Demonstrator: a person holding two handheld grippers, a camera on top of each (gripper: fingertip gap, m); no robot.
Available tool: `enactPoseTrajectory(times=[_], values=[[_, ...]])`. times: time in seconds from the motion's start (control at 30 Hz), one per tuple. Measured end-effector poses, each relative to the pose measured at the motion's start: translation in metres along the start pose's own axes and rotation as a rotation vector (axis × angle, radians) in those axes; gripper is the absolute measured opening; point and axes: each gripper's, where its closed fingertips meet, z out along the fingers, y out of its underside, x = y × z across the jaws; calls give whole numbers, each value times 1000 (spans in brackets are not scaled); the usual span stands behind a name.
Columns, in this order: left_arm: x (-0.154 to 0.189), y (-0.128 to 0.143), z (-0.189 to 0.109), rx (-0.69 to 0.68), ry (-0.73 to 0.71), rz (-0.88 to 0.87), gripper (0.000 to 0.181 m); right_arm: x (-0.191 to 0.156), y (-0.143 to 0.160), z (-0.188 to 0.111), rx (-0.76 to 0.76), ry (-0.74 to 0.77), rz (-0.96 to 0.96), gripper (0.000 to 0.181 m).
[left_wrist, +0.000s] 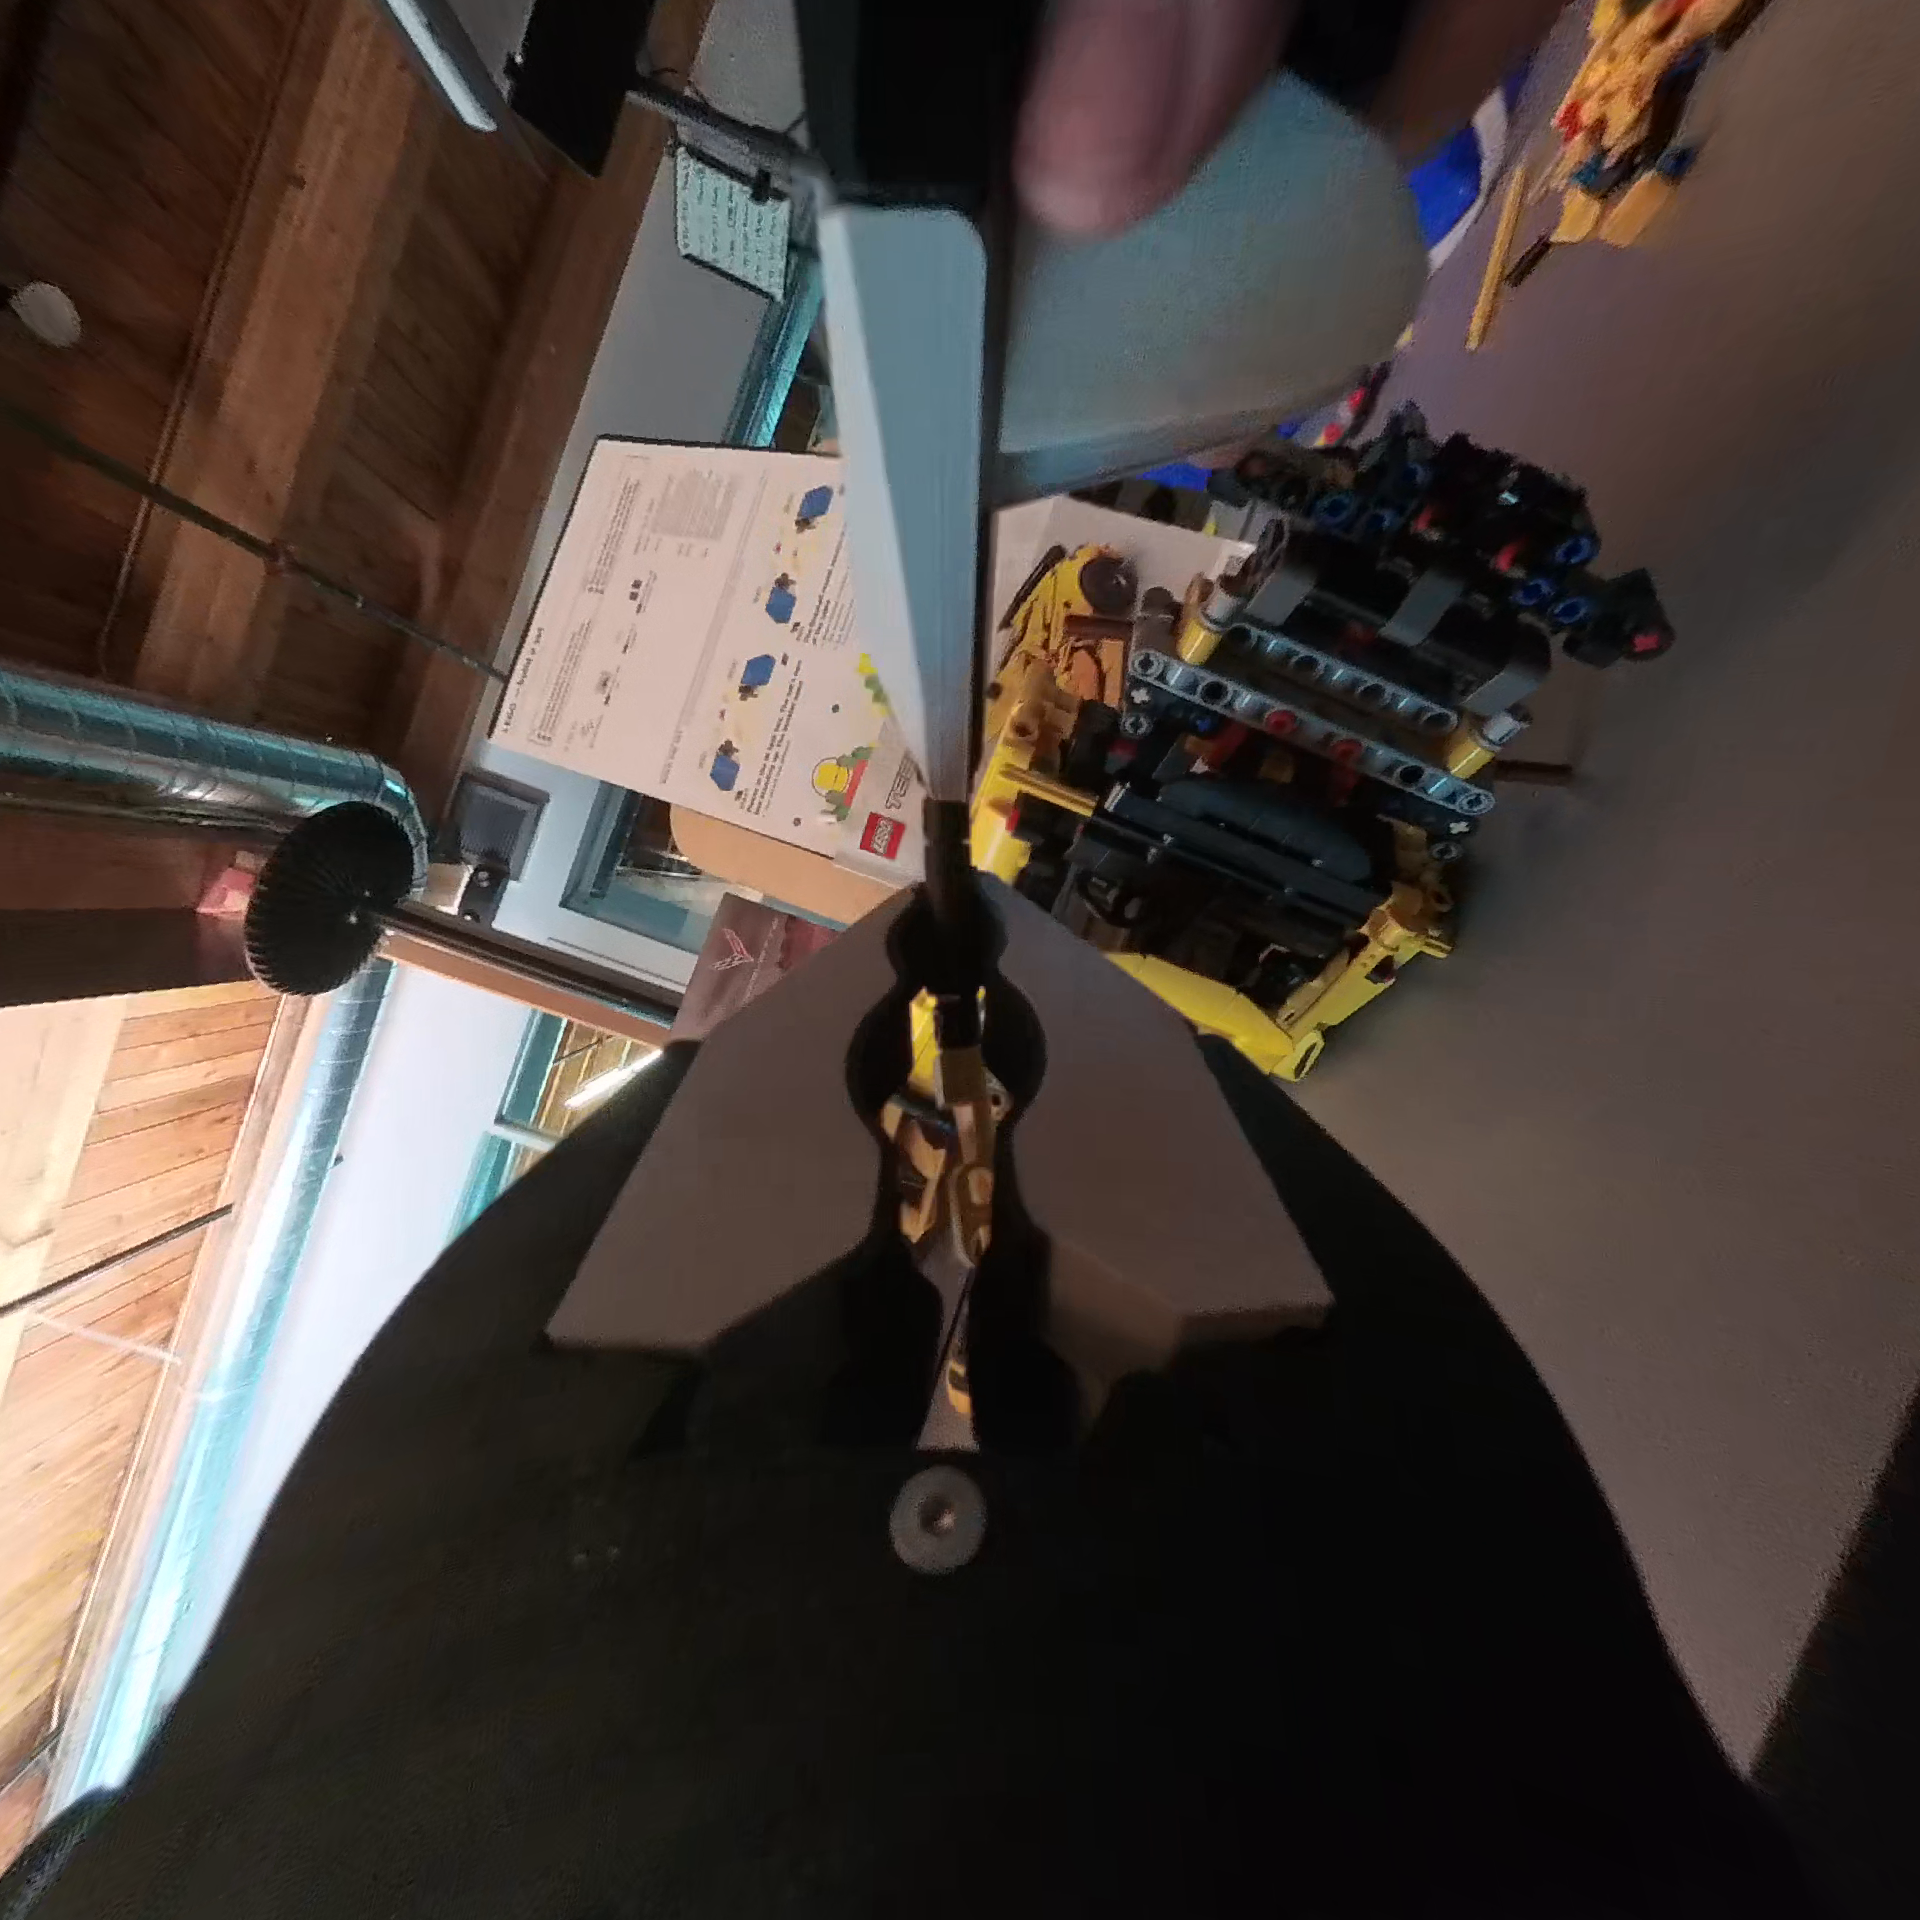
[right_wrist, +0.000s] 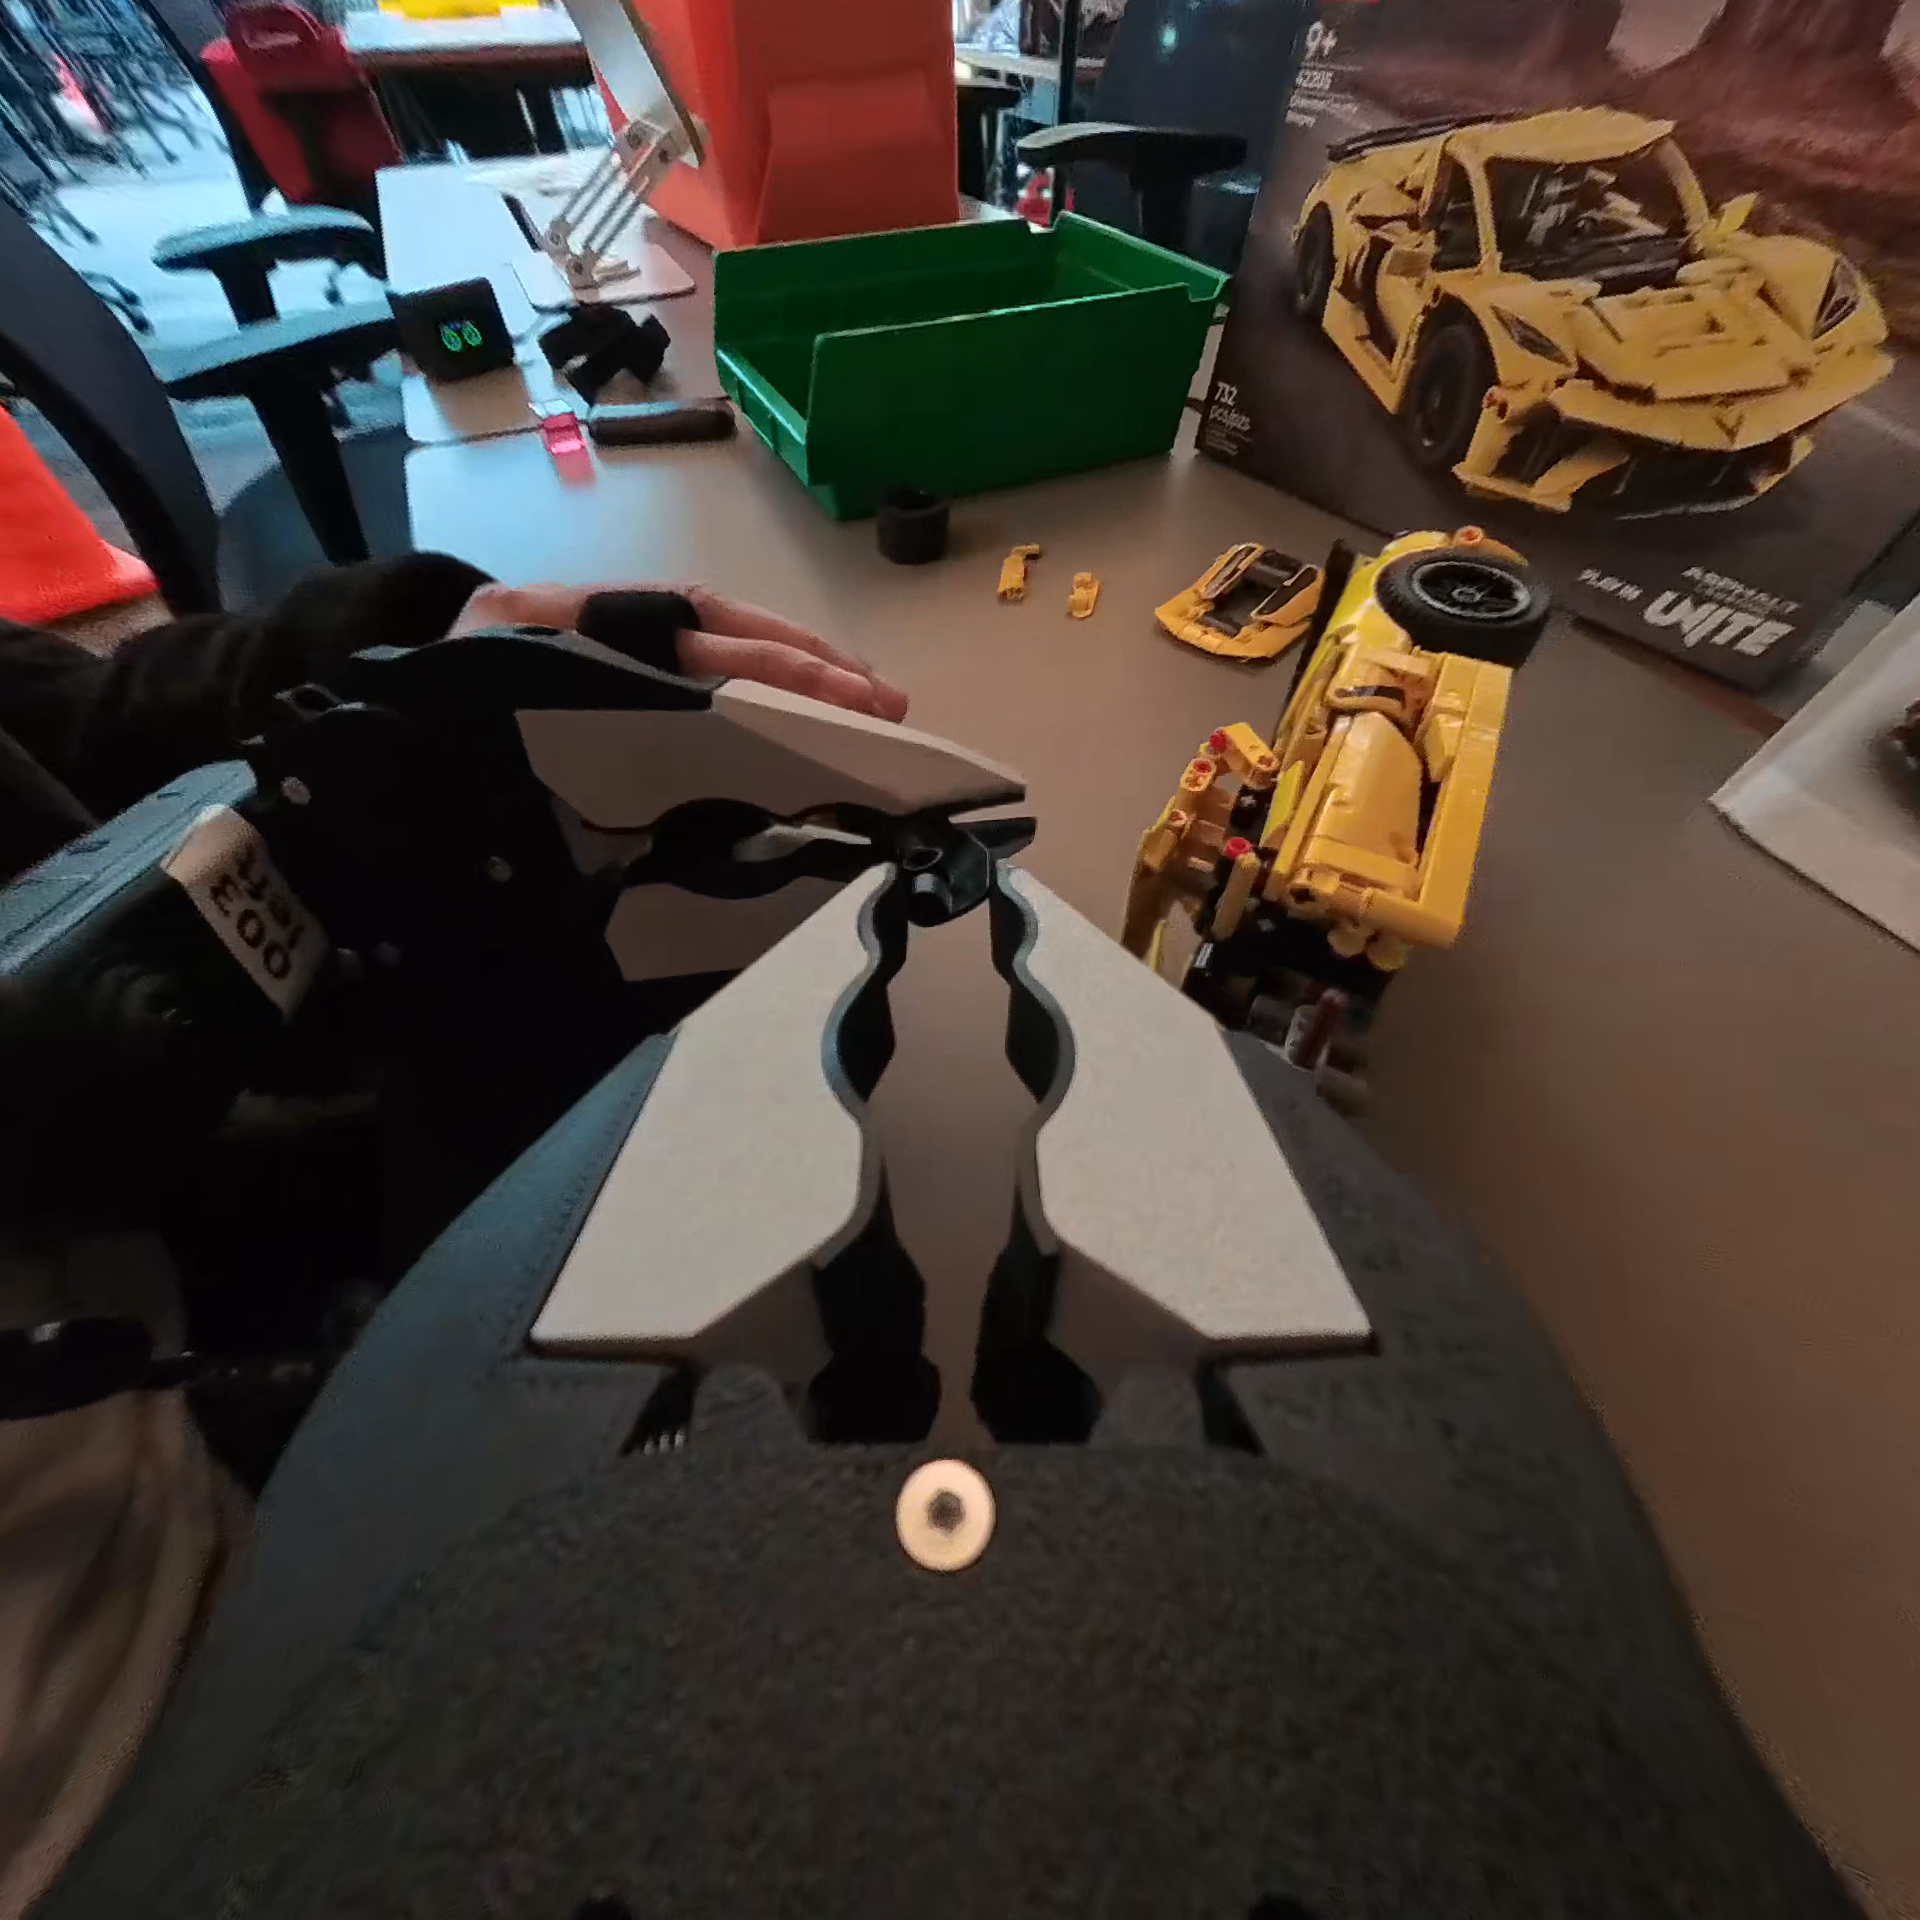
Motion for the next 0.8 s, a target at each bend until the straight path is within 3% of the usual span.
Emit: enactPoseTrajectory(times=[0.2, 0.37, 0.43, 0.5, 0.57, 0.63, 0.7, 0.8], values=[[0, -1, 1, 0, -4, 16, 3, 0, -1, 0, 47, 7, 3, 15], [2, -6, -3, 44, 27, -23, 3, -3, 0, -5, 54, -74, 50, 14], [4, 2, -1, 3, 27, 1, 2, 7, -2, -12, 79, -50, 78, 12], [-3, 36, 1, -110, 28, -37, 2, 36, -22, -48, 218, -23, 170, 8], [-18, 54, 1, -144, 24, -192, 3, 64, -19, -82, 203, 24, 184, 8], [-16, 55, 5, -149, 46, -269, 3, 89, -19, -113, 231, 89, 193, 8], [-13, 50, 8, -149, 39, -225, 3, 111, -12, -136, 244, 145, 213, 8], [-7, 41, 8, -126, 46, -190, 3, 118, -9, -153, 309, 97, 277, 7]])
